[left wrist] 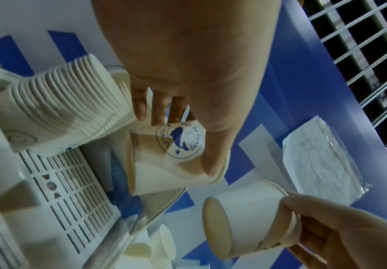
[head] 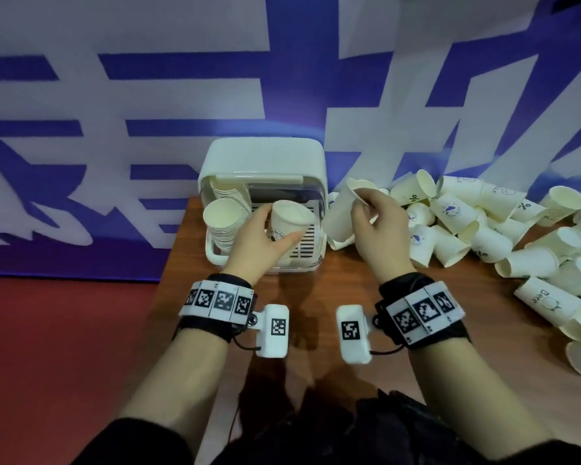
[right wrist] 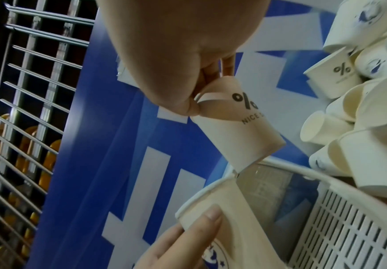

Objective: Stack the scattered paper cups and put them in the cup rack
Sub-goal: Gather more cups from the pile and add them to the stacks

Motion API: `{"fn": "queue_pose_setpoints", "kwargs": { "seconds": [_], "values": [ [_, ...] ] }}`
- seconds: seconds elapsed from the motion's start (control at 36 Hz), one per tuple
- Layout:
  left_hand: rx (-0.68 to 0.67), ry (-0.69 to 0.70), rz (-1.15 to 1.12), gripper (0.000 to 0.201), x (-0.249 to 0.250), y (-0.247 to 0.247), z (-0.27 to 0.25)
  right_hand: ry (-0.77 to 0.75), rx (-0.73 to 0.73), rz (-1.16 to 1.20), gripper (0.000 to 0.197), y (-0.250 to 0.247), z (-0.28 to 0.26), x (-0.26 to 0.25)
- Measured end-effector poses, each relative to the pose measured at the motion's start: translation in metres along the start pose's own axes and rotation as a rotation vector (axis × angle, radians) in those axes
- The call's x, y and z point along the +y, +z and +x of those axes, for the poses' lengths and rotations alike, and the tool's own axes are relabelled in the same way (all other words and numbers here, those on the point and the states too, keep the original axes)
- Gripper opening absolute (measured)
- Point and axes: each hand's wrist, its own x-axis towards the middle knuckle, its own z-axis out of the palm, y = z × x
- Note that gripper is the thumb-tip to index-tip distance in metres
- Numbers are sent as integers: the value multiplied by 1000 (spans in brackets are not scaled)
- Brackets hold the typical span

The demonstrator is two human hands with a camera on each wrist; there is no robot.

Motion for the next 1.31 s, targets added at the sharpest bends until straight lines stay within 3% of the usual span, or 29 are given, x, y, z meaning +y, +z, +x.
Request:
{"fn": "queue_pose_setpoints", "kwargs": {
  "seconds": [0.17,0.39,0.64,1.17,1.31],
  "values": [
    [41,-7,-95,66,-12,-33,6,-80,5,19,26,31,3,-23],
    [123,-2,-210,61,-30,-74,22,-144,62,31,22,63,10,-51],
    [177,-26,-266,69,-62,-94,39,-212,73,41,17,100,18,-64],
    [69,-59,-312,67,-93,-89,49,-361,75,116,13,137,22,-63],
    [51,-81,-287,71,-99,-86,48,-388,-33,131,11,144,21,-58]
  ]
}}
